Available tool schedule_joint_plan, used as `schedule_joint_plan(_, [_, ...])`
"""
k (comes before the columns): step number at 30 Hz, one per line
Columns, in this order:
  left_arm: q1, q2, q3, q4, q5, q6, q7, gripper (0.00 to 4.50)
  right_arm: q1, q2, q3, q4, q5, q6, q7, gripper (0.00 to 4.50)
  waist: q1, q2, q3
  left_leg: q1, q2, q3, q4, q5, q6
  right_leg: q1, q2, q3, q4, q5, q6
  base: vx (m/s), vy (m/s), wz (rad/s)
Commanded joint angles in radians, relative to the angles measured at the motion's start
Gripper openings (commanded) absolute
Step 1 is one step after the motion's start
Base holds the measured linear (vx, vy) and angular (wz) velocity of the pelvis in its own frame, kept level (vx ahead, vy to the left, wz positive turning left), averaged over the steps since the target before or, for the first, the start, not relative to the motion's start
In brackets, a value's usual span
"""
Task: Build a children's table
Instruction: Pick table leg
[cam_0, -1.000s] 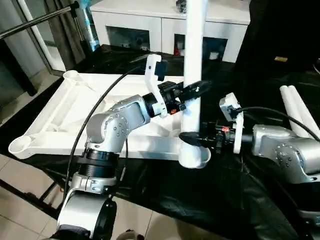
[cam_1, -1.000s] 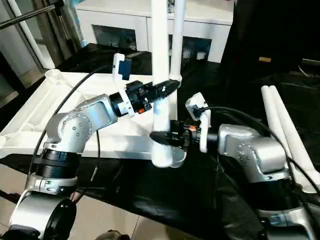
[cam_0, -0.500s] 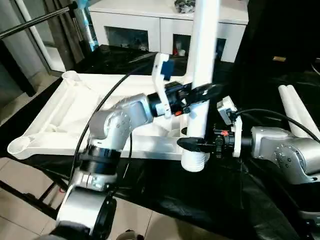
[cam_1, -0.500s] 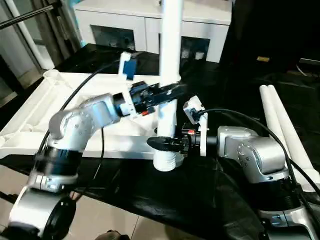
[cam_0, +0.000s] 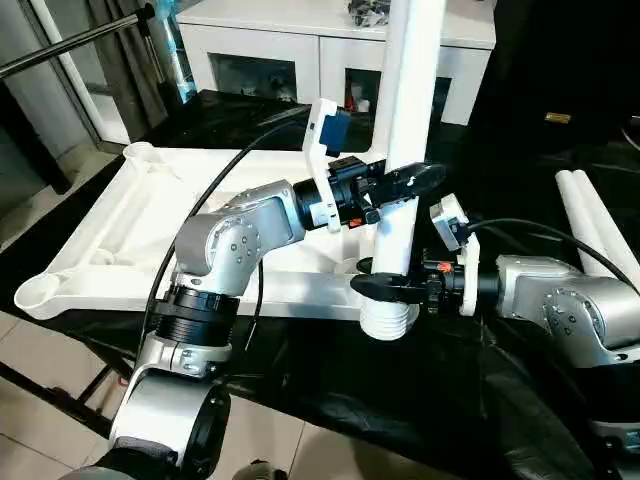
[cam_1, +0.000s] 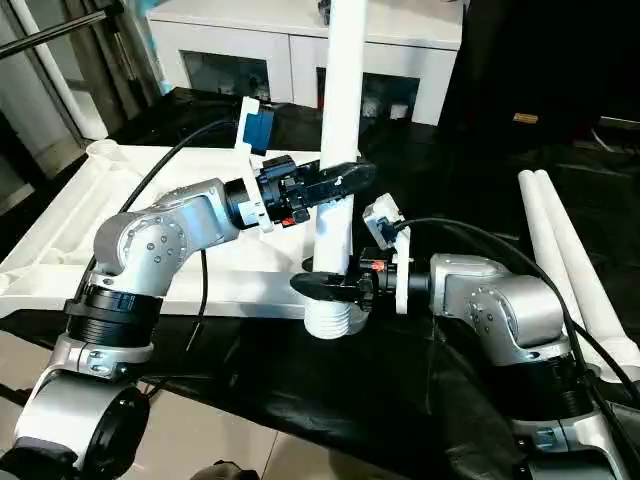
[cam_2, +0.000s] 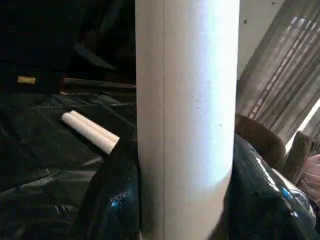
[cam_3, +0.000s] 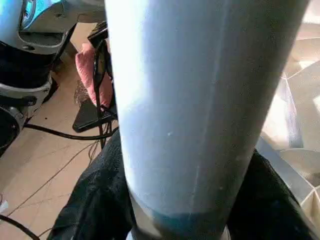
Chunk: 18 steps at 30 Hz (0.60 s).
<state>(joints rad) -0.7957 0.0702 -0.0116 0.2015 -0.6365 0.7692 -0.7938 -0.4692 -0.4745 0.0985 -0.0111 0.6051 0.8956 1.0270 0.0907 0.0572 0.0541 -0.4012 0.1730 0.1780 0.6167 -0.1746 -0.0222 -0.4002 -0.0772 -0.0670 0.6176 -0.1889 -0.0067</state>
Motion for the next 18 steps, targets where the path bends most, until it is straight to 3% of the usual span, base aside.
schedule_joint_plan(1, [0.005,0.01,-0.001,-0.028,-0.017,0.012,-0.027,1.82,0.004,0.003,-0.011,-0.012,0.012,0.011,-0.016,1.92,0.004,-0.011,-0.08,0.022,0.049,-0.02,-0.059,-0.09,0.061,0.059,-0.068,0.043,-0.065,-0.099,-0.244,0.0,0.0,0.0])
schedule_joint_plan(4, [-0.004,0.012,0.006,0.001,-0.011,0.007,-0.019,1.82,-0.001,0.007,-0.009,-0.01,0.001,0.001,-0.026,1.92,0.002,-0.015,-0.08,0.023,0.049,-0.02,-0.06,-0.095,0.056,0.059,-0.067,0.042,-0.065,-0.091,-0.246,0.0,0.0,0.0])
schedule_joint_plan(6, [-0.009,0.017,-0.01,0.005,0.003,0.0,-0.027,1.82,-0.002,0.001,0.003,-0.005,-0.042,-0.055,-0.039,1.91,0.003,-0.017,-0.08,0.022,0.049,-0.019,-0.06,-0.096,0.053,0.059,-0.068,0.042,-0.065,-0.095,-0.245,0.0,0.0,0.0])
schedule_joint_plan(9, [-0.018,0.025,-0.017,0.004,0.002,-0.005,-0.051,1.82,-0.035,0.013,-0.037,0.028,-0.011,-0.037,-0.043,2.61,0.001,-0.015,-0.08,0.022,0.048,-0.019,-0.06,-0.093,0.056,0.059,-0.068,0.043,-0.064,-0.1,-0.244,0.0,0.0,0.0])
schedule_joint_plan(18, [-0.018,0.037,-0.029,0.028,0.016,-0.025,-0.083,1.82,-0.047,-0.004,-0.052,0.026,0.007,-0.039,-0.017,2.89,0.0,-0.011,-0.083,0.022,0.048,-0.019,-0.058,-0.083,0.064,0.062,-0.066,0.042,-0.061,-0.055,-0.256,0.0,0.0,0.0])
